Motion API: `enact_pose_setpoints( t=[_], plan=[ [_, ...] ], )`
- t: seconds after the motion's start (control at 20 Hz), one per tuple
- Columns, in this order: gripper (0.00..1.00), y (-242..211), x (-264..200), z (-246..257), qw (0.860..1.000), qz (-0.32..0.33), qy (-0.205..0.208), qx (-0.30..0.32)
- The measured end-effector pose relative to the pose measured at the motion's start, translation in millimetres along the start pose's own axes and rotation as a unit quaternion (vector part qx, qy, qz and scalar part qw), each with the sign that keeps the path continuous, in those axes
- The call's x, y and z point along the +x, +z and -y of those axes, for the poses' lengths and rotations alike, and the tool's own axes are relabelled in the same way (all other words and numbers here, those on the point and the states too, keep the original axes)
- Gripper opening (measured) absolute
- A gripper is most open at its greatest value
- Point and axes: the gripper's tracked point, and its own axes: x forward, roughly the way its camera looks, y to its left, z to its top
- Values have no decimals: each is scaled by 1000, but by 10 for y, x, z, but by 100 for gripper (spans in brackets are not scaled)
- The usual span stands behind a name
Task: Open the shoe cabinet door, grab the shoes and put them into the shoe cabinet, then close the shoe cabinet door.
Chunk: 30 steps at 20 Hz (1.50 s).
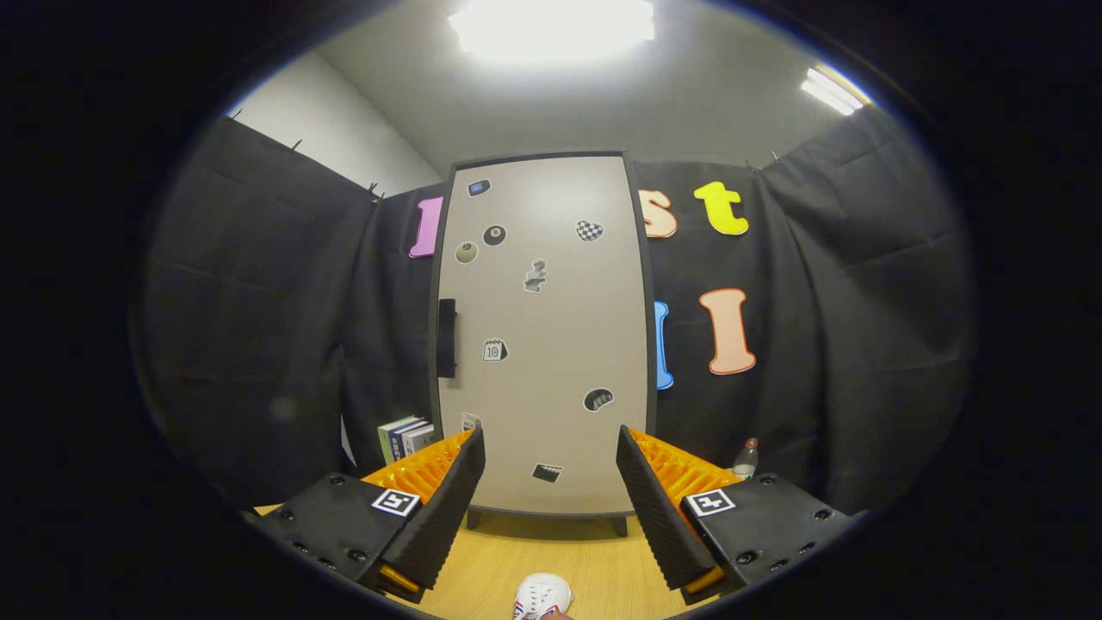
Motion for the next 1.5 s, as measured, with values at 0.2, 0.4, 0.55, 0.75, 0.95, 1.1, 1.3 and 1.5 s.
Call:
enact_pose_setpoints(
  t=[0.2, 0.4, 0.55, 0.75, 0.95, 1.1, 1.3, 1.5],
  plan=[
    [96, 155, 449, -329, 1000, 0, 31, -2],
    [96, 309, 948, -636, 999, 10, 52, -5],
    [96, 398, 1309, -872, 998, 16, 64, -4],
    [96, 447, 1771, -1155, 997, 15, 75, 4],
    [96, 328, 2203, -1374, 997, -6, 80, 2],
    [96, 182, 2461, -1542, 995, -29, 93, 21],
    [95, 59, 2711, -1607, 995, -45, 83, 28],
    [73, -24, 2879, -1675, 995, -61, 76, 36]
  ],
)
